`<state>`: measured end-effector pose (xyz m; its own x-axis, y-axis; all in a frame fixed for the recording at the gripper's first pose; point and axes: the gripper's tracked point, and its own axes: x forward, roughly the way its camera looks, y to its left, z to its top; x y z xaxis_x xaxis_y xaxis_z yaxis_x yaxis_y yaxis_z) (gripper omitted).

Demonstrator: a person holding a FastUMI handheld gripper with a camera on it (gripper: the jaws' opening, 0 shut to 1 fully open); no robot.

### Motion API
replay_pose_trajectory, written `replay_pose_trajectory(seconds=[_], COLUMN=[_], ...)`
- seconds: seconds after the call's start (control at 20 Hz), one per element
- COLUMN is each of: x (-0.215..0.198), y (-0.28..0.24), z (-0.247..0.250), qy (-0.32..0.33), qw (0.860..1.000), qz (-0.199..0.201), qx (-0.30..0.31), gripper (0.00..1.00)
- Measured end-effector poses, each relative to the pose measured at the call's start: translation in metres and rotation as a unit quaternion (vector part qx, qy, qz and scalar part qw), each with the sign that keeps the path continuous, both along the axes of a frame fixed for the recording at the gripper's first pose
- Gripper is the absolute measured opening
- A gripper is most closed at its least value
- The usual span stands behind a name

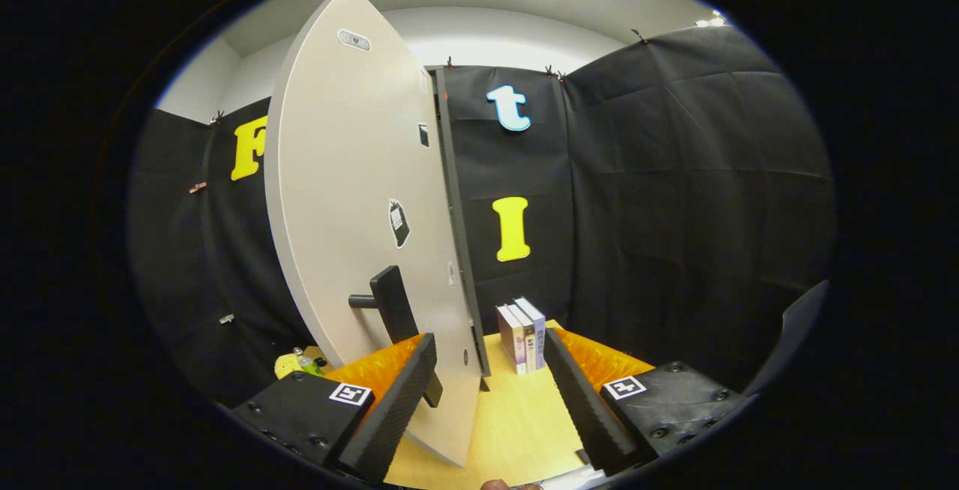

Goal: Open the shoe cabinet door, grab the shoes and put them into the shoe cabinet, then close the shoe cabinet door.

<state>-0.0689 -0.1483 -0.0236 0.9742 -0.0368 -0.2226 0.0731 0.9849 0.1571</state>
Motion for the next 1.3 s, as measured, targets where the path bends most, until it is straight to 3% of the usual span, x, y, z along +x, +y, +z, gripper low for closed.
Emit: replay_pose_trajectory(seconds=[0.5, 0.65, 0.9, 1.3], x=[0.051, 0.068, 0.083, 0.076], y=[0.122, 0.151, 0.173, 0.172], z=[-0.003, -0.001, 0.011, 0.012], qy=[0.001, 0.007, -0.007, -0.014], qw=[0.993, 0.991, 0.991, 0.993], qz=[0.108, 0.131, 0.133, 0.114], qx=[0.041, 0.016, -0.029, -0.024], gripper=[0.97, 0.98, 0.98, 0.98])
